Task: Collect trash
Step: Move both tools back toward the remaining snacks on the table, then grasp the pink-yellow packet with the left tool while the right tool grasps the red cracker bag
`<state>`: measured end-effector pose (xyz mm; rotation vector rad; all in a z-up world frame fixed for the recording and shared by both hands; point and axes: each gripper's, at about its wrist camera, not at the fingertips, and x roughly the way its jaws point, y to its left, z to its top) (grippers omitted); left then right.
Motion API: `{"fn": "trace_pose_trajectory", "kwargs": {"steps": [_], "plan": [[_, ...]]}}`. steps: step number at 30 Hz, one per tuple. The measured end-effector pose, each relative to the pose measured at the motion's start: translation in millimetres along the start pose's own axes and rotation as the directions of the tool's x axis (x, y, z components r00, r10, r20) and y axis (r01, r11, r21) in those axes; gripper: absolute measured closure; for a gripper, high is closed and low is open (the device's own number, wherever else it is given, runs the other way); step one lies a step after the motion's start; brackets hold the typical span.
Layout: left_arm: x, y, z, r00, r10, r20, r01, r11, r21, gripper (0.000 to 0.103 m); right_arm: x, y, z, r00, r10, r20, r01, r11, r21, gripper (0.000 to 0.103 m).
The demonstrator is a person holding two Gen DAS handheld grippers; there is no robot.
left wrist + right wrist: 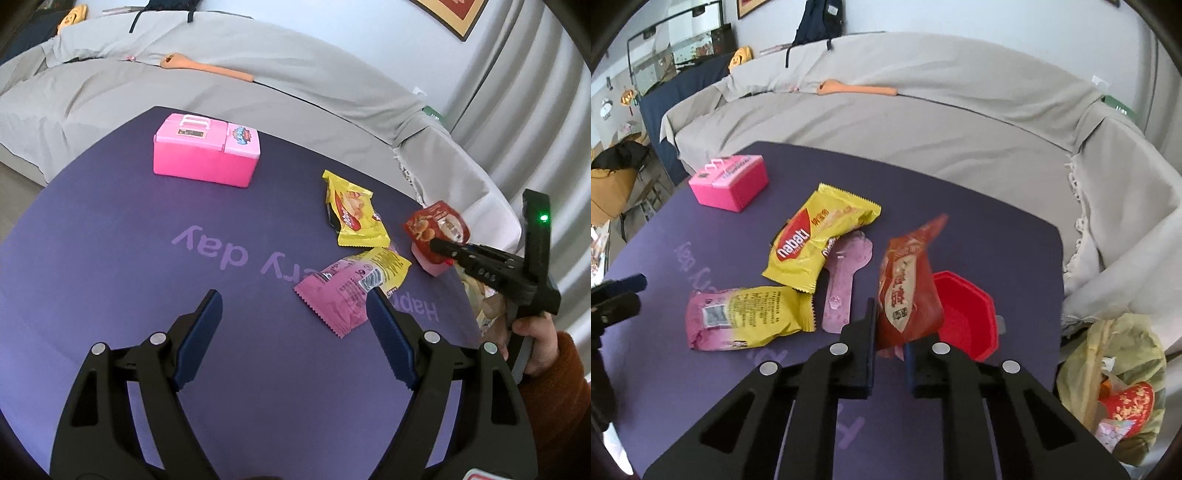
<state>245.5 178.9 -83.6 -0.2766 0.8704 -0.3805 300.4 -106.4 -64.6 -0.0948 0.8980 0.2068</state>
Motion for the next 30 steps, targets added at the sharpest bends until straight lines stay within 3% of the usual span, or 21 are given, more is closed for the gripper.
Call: {"fn": "trace_pose_trajectory", "kwargs": {"steps": [5,13,19,21,23,27,30], "plan": [[1,-9,-4,1.0,-0.014,-0.008,0.015,1.0,0.028,0.027,-30,-4,-7,0.998,0.059,0.032,-0.061,0.997,0.044,0.096],[3,-28,-4,1.0,-0.021,-0.018,0.022,0.997,0.074,0.027,-57,-11,-62,0.97,0.244,0.002,-0.241,0.958,0.154,0.096],[9,-40,-3,0.999,-0.036,-0.037,0.04,0.993,0.107,0.027,-48,-19,-104,0.967,0.252,-0.041,-0.239,0.95,0.202,0.095],[14,-44,0,0.998,-0.04,-0.043,0.045,0.991,0.126,0.027,-49,-24,-113,0.963,0.266,-0.04,-0.251,0.943,0.219,0.09],[20,-49,3,0.998,-0.033,-0.053,0.041,0.987,0.152,0.027,-50,-26,-117,0.98,0.195,-0.048,-0.183,0.965,0.186,0.085],[44,-65,8,0.995,0.001,-0.099,0.023,0.969,0.247,0.027,-57,-29,-124,0.982,0.186,-0.022,-0.181,0.97,0.162,0.062],[63,-70,13,0.991,0.058,-0.124,-0.02,0.957,0.291,0.03,-60,-31,-128,0.986,0.164,-0.021,-0.159,0.975,0.156,0.059]]}}
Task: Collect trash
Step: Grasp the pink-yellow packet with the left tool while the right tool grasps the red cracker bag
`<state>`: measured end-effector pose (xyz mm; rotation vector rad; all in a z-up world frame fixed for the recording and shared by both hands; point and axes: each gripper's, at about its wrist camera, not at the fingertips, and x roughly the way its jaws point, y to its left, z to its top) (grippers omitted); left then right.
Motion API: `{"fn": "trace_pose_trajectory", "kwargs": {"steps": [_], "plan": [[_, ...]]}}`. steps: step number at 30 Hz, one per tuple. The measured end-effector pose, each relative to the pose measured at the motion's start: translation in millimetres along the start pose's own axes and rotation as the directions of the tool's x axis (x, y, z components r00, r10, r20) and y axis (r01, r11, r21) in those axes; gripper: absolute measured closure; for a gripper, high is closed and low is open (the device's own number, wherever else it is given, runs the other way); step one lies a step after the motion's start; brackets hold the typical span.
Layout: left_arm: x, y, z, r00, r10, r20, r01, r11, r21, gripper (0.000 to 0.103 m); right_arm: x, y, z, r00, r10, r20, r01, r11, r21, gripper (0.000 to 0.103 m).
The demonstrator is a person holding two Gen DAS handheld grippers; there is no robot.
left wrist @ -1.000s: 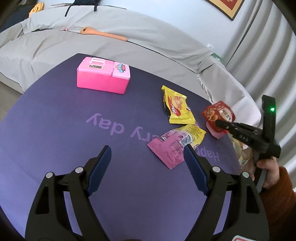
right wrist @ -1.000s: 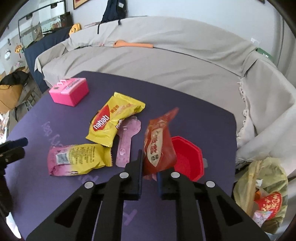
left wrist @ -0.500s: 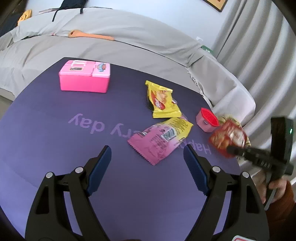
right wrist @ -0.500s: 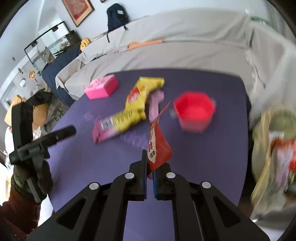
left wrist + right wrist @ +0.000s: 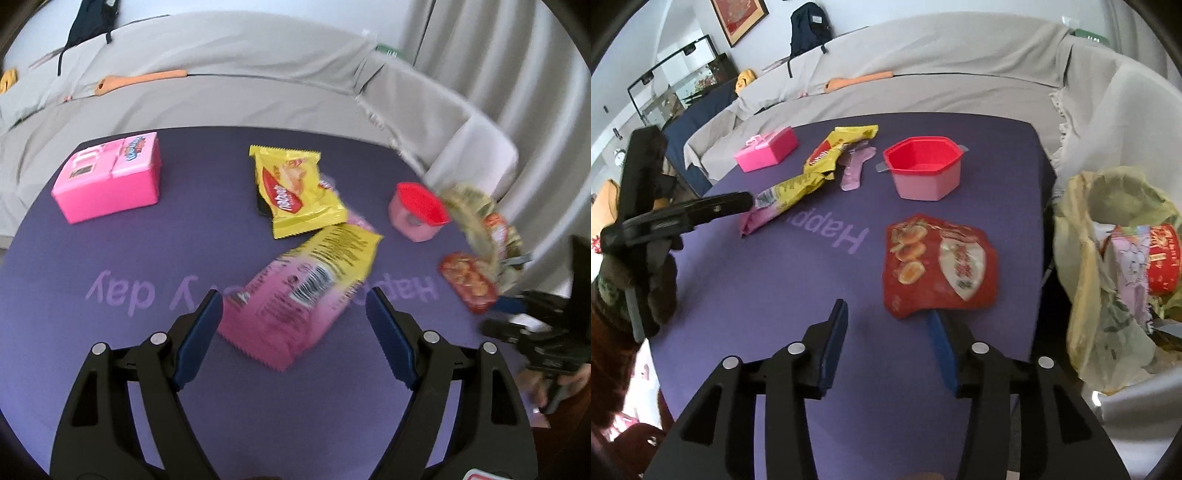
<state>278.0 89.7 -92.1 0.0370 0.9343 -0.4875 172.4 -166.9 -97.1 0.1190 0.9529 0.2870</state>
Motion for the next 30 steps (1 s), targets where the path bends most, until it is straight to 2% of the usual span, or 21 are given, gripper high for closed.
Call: {"fn": "trace_pose_trajectory", "kwargs": {"steps": [3,4,6,10,12,15,20,24,26,28,30], "plan": [[12,-1,6,1.0,0.019,-0.022,-0.019,1.0,0.01,0.037,-6,-3,-6,1.0,0.007,0.0,-0.007,1.0,-0.01,0.059],[15,-1,8,0.999,0.011,-0.03,-0.011,1.0,0.005,0.045,-7,-4,-8,1.0,0.005,0.0,-0.005,1.0,-0.013,0.059],[17,-2,8,0.999,0.006,-0.039,-0.006,1.0,-0.004,0.052,-12,-6,-14,1.0,-0.003,0.002,0.003,1.0,-0.02,0.059],[8,-10,0,1.0,0.0,-0.026,0.0,1.0,0.015,0.074,-23,-8,-23,1.0,0.006,0.015,-0.005,0.999,-0.034,0.059],[1,-13,-7,1.0,0.005,-0.019,-0.005,1.0,0.019,0.078,-31,-6,-23,0.999,0.008,0.049,-0.005,0.998,-0.057,0.059],[-12,-12,-22,0.999,0.024,-0.023,-0.025,1.0,-0.006,0.079,-32,-7,-12,0.997,-0.012,0.081,0.017,0.998,-0.068,0.059],[-35,-3,-43,0.996,0.09,-0.004,-0.09,0.995,-0.045,0.079,-6,-14,21,0.997,-0.025,0.069,0.028,0.999,-0.045,0.058],[-44,11,-55,0.997,0.082,0.001,-0.082,0.993,-0.088,0.075,21,-11,39,0.994,-0.103,0.026,0.105,0.991,-0.087,0.058],[-49,19,-59,0.997,0.073,0.006,-0.072,0.99,-0.12,0.075,26,-10,44,0.994,-0.11,0.018,0.111,0.99,-0.086,0.058],[-53,23,-62,0.997,0.071,0.012,-0.068,0.987,-0.147,0.075,30,-11,47,0.995,-0.104,0.008,0.104,0.992,-0.071,0.054],[-56,25,-64,0.998,0.067,0.02,-0.063,0.985,-0.16,0.075,38,-10,50,0.99,-0.142,-0.017,0.14,0.986,-0.091,0.049]]}}
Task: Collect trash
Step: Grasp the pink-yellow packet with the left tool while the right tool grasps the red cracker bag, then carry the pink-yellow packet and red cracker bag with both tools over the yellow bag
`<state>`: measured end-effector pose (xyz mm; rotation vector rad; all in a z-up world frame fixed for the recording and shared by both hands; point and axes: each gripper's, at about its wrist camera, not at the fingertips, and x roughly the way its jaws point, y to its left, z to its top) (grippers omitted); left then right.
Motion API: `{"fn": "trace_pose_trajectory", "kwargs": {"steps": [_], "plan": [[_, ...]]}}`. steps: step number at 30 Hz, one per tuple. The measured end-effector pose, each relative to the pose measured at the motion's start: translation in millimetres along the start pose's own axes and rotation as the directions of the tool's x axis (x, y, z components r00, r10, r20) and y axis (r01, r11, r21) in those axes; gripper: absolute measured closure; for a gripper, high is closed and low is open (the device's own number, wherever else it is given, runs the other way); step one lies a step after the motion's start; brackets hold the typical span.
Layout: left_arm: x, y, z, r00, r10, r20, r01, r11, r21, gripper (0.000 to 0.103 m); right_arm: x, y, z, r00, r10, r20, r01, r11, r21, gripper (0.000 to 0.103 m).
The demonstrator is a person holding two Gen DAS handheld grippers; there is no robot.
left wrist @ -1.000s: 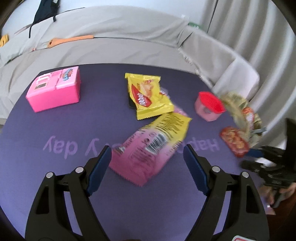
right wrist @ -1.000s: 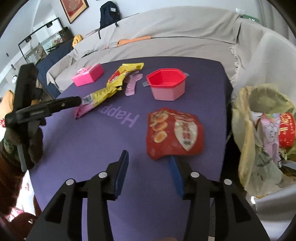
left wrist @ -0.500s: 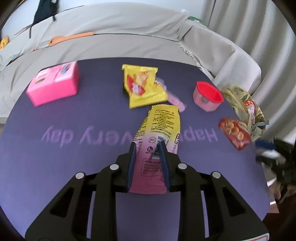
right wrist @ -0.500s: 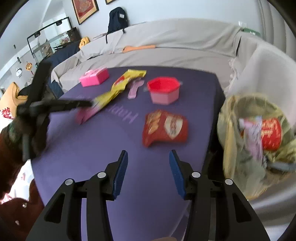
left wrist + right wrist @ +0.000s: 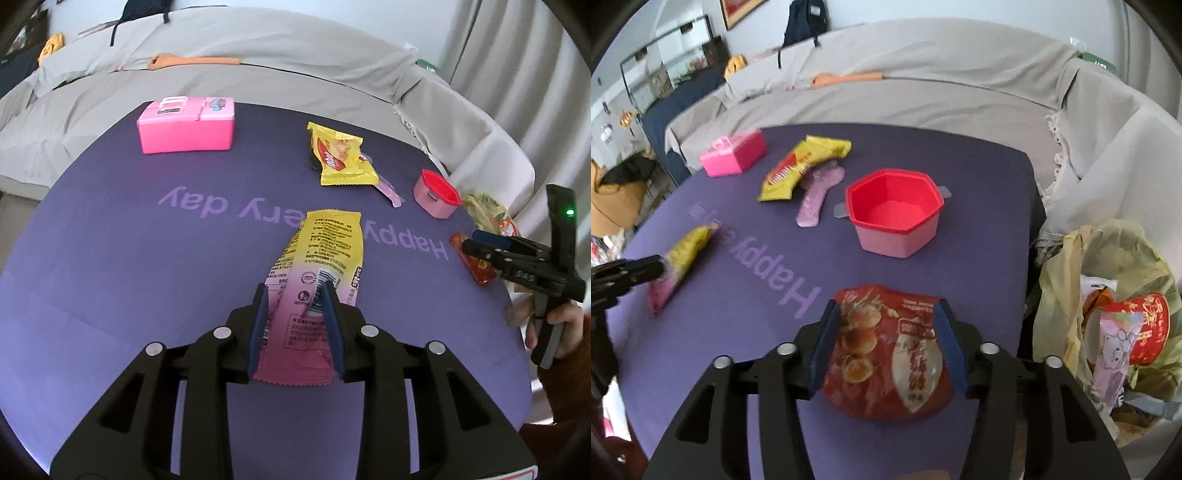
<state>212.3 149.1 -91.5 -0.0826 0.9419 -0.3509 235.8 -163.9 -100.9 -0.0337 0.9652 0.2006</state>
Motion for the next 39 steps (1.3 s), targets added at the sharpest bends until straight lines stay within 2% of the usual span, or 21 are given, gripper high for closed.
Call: {"fn": "trace_pose_trajectory", "kwargs": {"steps": [2,6,10,15,19,23,26,30,39], "plan": [[-3,3,-3,1.0,-0.018,0.006,0.018,1.0,-0.015,0.074,5,1,1,1.0,-0.028,-0.013,0.028,0.999,-0.016,0.046],[-6,6,-7,0.999,-0.037,0.005,0.037,0.999,-0.023,0.073,7,-3,2,1.0,-0.014,-0.027,0.015,0.999,0.03,0.044],[-11,5,-10,0.998,-0.057,0.015,0.058,0.998,-0.027,0.071,10,2,4,0.999,-0.017,-0.05,0.016,1.0,-0.016,0.038],[-13,7,-13,0.997,-0.071,0.018,0.072,0.997,-0.043,0.07,10,6,4,0.998,-0.038,-0.054,0.037,0.999,-0.019,0.038],[-15,8,-14,0.997,-0.081,0.02,0.082,0.995,-0.049,0.07,8,9,3,0.998,-0.032,-0.05,0.031,0.999,-0.029,0.048],[-14,7,-13,0.996,-0.088,0.018,0.089,0.995,-0.044,0.069,4,21,1,0.998,-0.024,-0.05,0.021,0.998,-0.059,0.071],[-13,3,-13,0.996,-0.093,0.013,0.093,0.995,-0.032,0.065,0,34,-2,0.998,-0.044,-0.044,0.039,0.994,-0.103,0.076],[-7,-7,-8,0.996,-0.09,0.002,0.09,0.996,0.019,0.062,-4,45,-8,0.998,-0.047,-0.038,0.042,0.989,-0.139,0.077],[21,-27,3,0.998,0.008,-0.064,0.0,0.992,0.122,0.061,-12,46,-13,1.0,-0.003,-0.027,0.0,0.993,-0.118,0.077]]}}
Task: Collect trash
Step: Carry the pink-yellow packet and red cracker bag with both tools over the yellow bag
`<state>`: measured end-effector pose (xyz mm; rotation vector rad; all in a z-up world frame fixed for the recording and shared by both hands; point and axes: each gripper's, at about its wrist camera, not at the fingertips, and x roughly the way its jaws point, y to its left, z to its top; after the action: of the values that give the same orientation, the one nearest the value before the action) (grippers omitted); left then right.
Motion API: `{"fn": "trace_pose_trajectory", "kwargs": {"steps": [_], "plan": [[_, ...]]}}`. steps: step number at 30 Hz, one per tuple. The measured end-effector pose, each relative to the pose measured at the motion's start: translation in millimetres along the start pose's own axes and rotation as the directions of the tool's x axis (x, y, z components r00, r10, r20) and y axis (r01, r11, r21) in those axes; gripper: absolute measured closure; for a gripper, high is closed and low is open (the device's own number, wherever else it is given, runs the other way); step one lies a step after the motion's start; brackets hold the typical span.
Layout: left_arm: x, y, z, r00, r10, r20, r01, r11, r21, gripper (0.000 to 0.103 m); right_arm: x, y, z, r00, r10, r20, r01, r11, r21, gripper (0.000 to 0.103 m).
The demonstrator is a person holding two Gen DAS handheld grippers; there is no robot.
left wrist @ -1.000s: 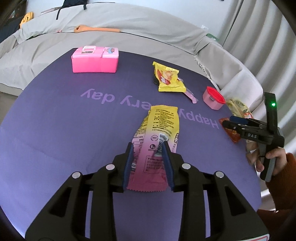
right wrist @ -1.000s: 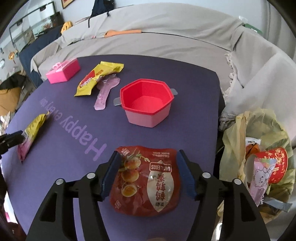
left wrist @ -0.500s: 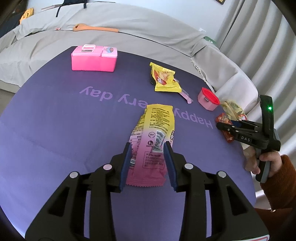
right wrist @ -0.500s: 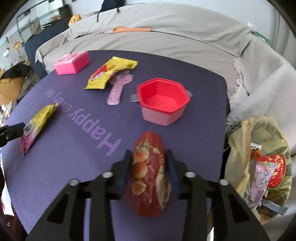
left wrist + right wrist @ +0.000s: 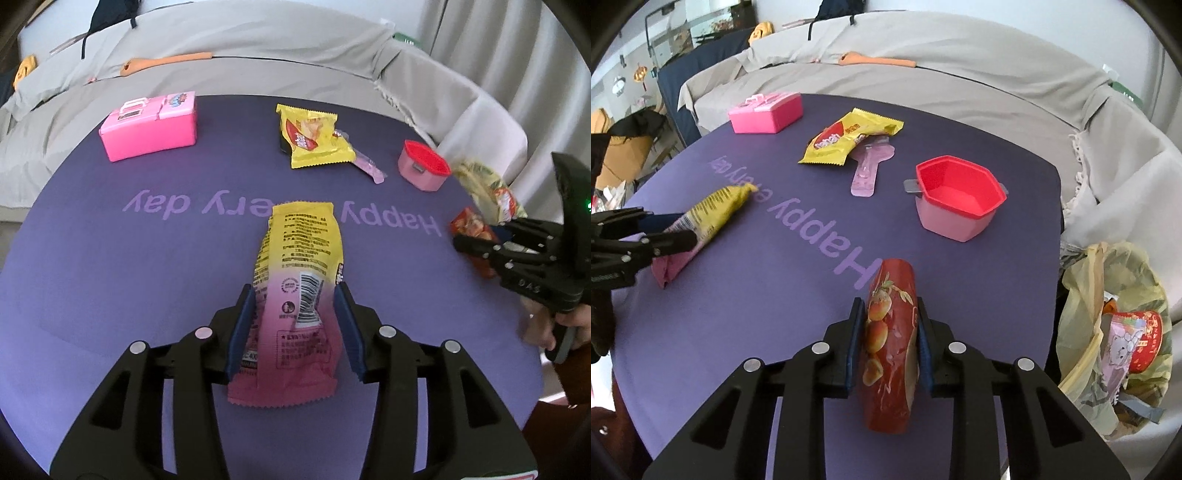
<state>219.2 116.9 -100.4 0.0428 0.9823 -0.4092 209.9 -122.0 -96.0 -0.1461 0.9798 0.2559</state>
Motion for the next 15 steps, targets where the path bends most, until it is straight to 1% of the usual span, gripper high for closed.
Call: {"fn": "trace_pose_trajectory", "kwargs": {"steps": [2,3,5,6,11,15], "plan": [[1,1,1,1.0,0.001,0.003,-0.001,1.0,-0.009,0.062,-2,-2,0,1.0,0.003,0.013,-0.004,1.0,0.015,0.077],[0,3,1,1.0,-0.006,0.009,0.006,1.0,-0.023,0.072,-5,-3,0,1.0,0.01,0.024,-0.01,1.0,0.026,0.077],[-1,7,4,0.999,-0.03,0.018,0.031,0.998,-0.054,0.077,-10,-3,0,0.999,0.018,0.039,-0.019,0.999,0.029,0.077],[-4,9,4,0.999,-0.039,0.029,0.041,0.997,-0.068,0.081,-13,-3,1,0.999,0.021,0.045,-0.022,0.999,0.027,0.077],[-19,6,11,0.997,-0.03,0.072,0.036,0.996,-0.077,0.083,-25,-2,4,0.996,0.043,0.081,-0.044,0.999,0.017,0.078],[-34,-3,19,0.995,-0.028,0.099,0.035,0.997,-0.069,0.084,-39,-1,5,0.991,0.06,0.116,-0.06,0.998,-0.001,0.08]]}}
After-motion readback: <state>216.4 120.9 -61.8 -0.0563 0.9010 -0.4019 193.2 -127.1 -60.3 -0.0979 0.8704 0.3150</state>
